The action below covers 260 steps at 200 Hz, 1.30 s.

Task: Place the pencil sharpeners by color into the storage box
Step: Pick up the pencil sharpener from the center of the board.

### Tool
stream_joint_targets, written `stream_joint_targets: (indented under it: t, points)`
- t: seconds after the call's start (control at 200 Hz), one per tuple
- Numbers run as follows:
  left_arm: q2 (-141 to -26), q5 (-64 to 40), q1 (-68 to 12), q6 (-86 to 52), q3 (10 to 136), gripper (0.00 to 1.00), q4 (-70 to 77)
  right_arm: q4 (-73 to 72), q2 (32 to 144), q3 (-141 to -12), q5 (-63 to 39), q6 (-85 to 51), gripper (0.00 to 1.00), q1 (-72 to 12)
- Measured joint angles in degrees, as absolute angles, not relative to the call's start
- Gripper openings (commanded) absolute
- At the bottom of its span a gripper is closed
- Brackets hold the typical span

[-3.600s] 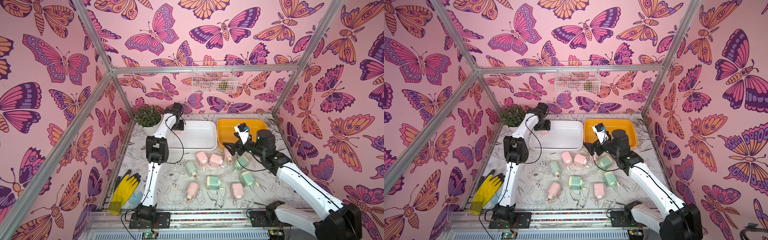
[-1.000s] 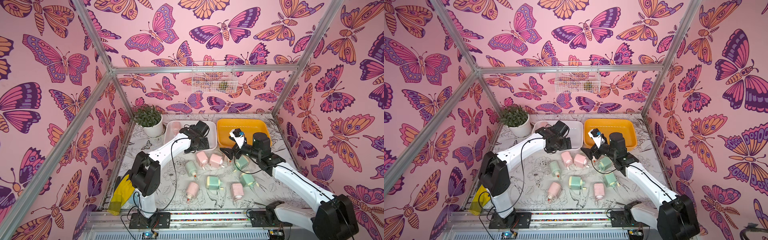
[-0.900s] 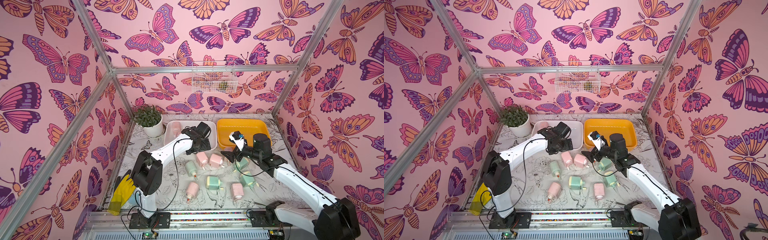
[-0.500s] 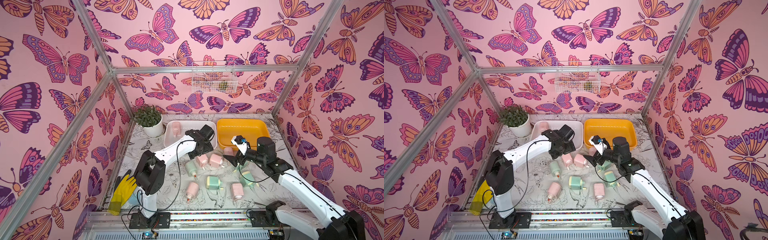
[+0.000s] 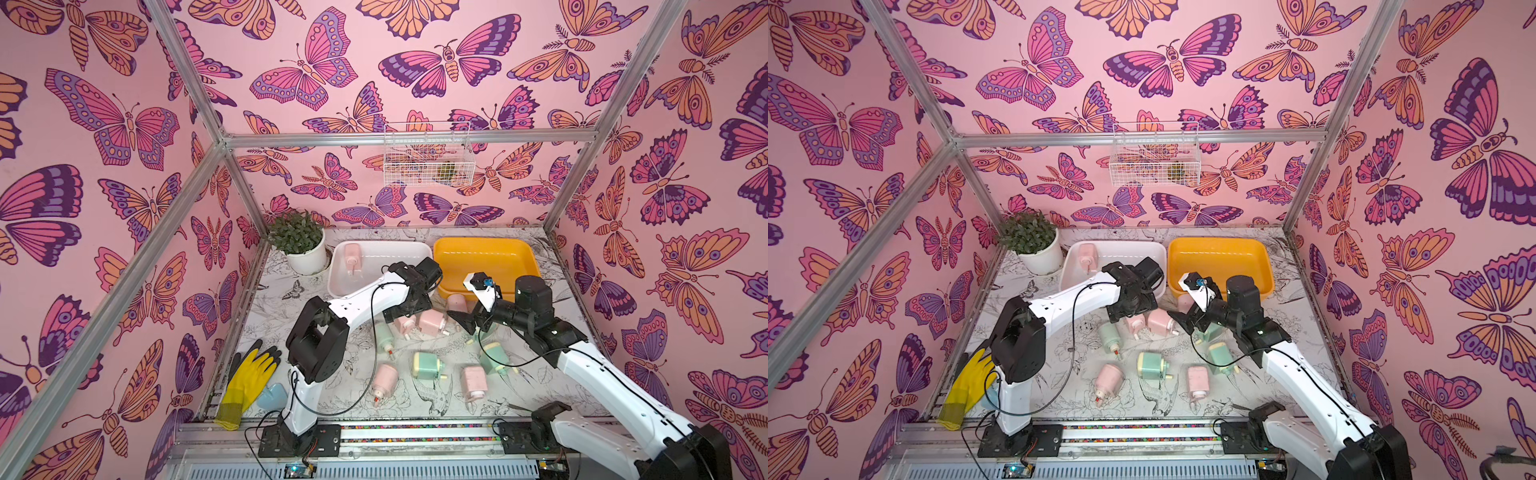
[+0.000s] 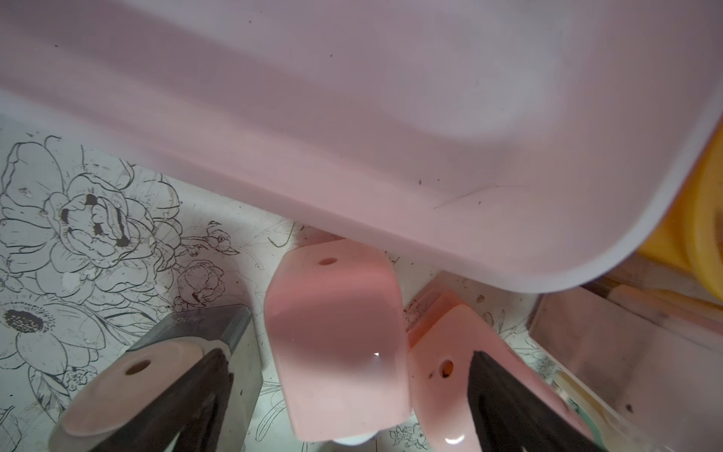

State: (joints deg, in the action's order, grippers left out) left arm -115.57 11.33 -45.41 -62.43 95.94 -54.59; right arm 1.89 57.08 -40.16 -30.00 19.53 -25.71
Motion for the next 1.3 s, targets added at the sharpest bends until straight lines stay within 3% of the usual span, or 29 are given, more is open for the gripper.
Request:
stream_joint_targets:
  t: [0.466,1.061,1.237,1.302]
  points:
    - [-119.7,13.3,-45.5,-64.1,96.3,0.86,-55.5,1.4,56.5,-40.1,-29.6,19.4,0.99,-25.7]
    - [-119.7,14.2,-46.5,-63.5,96.2,0.57,-55.4,0.6,56.5,-39.7,-28.8,19.1,0.99,-25.7]
    - [-119.7,14.2,-46.5,-63.1,96.2,0.56,-55.4,0.2,56.6,-39.6,-28.5,19.1,0.99,-25.7]
    - [-119.7,14.2,-46.5,-63.1,96.2,0.51,-55.4,0.2,56.6,-39.6,-28.4,19.1,0.99,-25.7]
